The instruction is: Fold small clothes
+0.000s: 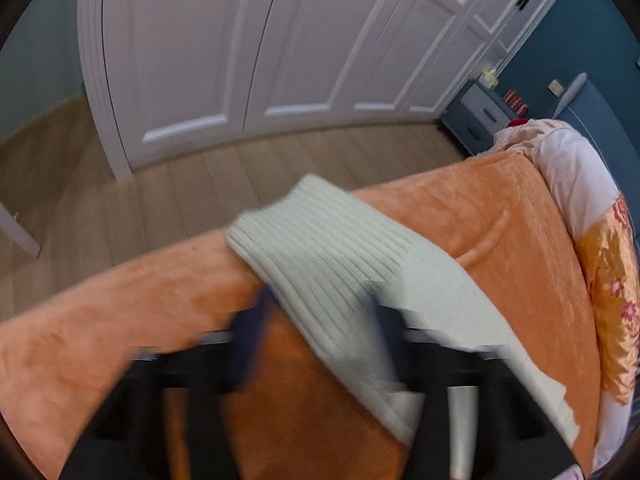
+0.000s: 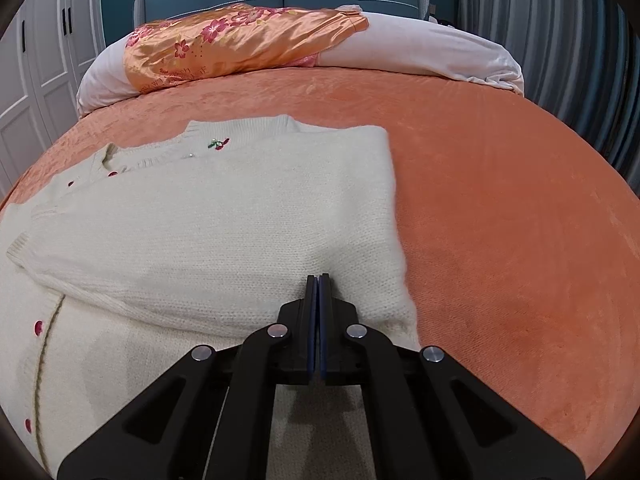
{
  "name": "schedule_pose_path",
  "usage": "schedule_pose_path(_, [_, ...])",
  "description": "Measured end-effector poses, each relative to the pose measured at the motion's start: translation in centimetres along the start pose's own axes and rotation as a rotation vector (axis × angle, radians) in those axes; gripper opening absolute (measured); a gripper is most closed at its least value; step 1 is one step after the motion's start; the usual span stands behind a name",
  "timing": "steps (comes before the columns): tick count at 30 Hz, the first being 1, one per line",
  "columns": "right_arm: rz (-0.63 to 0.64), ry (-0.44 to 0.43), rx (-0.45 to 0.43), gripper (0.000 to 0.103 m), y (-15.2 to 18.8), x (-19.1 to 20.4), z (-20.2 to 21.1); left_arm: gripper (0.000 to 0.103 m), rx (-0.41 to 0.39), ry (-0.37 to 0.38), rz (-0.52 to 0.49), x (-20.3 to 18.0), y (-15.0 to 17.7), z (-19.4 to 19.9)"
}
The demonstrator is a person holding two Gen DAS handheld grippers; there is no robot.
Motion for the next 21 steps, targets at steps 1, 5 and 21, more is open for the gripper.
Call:
schedule_pose_path(1, [0.000, 0.000, 0.000, 0.000, 0.0, 0.0, 0.0, 0.014, -0.009, 0.001, -0.011, -0.4, 0.2, 0.3])
schedule_pose_path(5, [-0.001, -0.003, -0.001, 0.000, 0.0, -0.1, 0.0, 0.007, -0.093, 0.095, -0.201, -5.4, 1.8, 5.2])
schedule_pose_path(21, [-0.104, -0.110, -0.033, 0.000, 0.0, -1.1, 0.1, 0.020, 0.184, 0.437, -0.835, -27.3, 44.2, 14.7])
Point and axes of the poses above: each gripper's, at about its wrist camera, not at the fingertips, and z roughly against the way its jaws point, x to its left, y to its underside, the point moved 3 cm from there along -z, roughly the way its jaws point, and after that the axes turned 10 degrees about z, right-handed, at the moved point
